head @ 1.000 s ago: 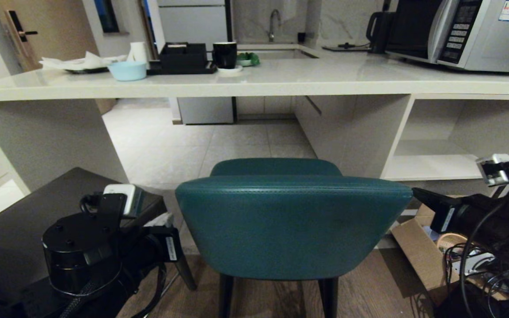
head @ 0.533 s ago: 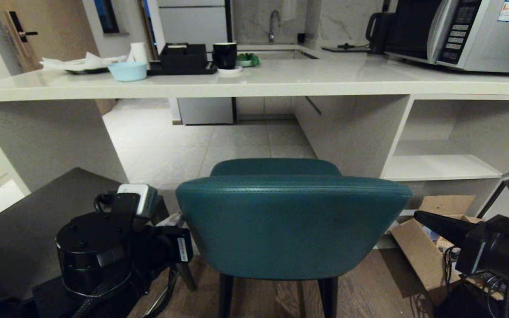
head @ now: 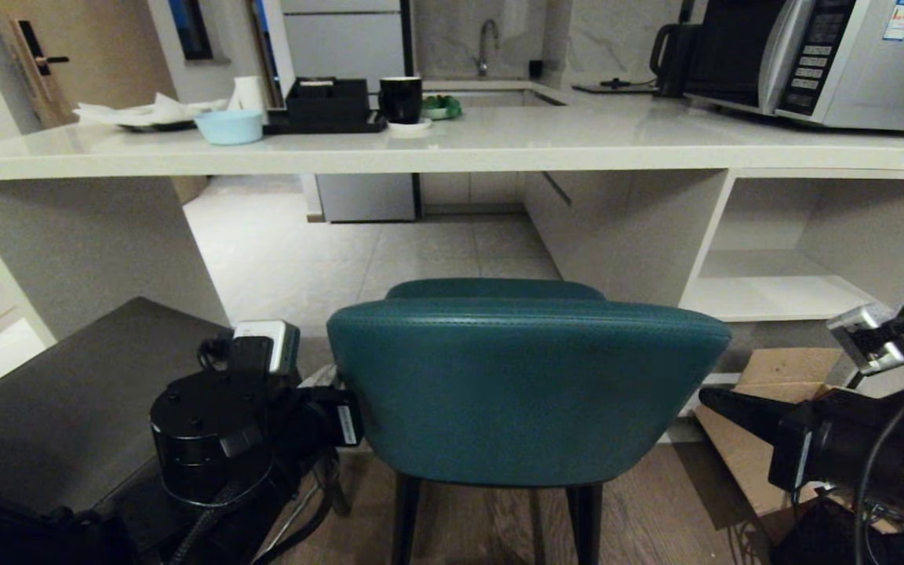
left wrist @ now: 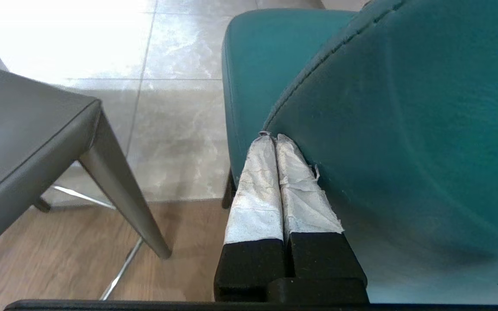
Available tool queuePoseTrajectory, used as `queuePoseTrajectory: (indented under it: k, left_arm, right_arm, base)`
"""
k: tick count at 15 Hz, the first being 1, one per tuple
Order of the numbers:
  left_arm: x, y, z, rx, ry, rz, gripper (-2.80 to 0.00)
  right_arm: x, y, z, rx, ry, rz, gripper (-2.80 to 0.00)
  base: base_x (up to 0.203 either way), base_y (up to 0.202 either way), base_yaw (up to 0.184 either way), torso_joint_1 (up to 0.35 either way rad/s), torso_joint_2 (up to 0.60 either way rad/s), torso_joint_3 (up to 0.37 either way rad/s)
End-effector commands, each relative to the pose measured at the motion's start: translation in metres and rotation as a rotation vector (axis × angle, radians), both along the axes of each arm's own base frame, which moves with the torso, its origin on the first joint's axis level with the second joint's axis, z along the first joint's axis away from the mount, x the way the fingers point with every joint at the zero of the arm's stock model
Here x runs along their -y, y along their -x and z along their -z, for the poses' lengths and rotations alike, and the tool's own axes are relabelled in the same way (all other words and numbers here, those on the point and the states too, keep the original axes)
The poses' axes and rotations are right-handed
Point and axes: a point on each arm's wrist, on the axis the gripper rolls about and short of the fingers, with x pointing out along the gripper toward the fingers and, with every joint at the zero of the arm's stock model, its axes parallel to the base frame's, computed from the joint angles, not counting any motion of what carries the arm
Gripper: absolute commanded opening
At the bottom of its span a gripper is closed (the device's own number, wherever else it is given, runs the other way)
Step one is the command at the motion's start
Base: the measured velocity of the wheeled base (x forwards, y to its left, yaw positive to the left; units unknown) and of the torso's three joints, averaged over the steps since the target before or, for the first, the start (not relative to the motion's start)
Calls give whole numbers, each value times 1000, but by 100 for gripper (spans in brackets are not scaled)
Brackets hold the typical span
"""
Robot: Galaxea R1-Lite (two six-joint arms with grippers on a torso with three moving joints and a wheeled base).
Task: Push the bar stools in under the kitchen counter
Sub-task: Push the blue chair back under the dining table
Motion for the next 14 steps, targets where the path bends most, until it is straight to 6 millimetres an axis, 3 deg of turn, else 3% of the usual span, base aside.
queuePoseTrajectory:
  k: [1, 10, 14]
  left_arm:
    - [6, 1, 5, -15, -7, 28, -280]
    - [30, 6, 18, -49, -1, 107, -280]
    - [25, -15, 27, -69, -1, 52, -280]
  right_arm:
    - [-3, -12, 5, -38, -9, 2, -280]
    - [-16, -69, 25, -41, -5, 51, -280]
    - [-17, -68, 24, -36, -5, 53, -280]
  base:
    - [0, 0, 0, 0, 0, 0]
    - [0, 0, 0, 0, 0, 0]
    - [0, 0, 0, 0, 0, 0]
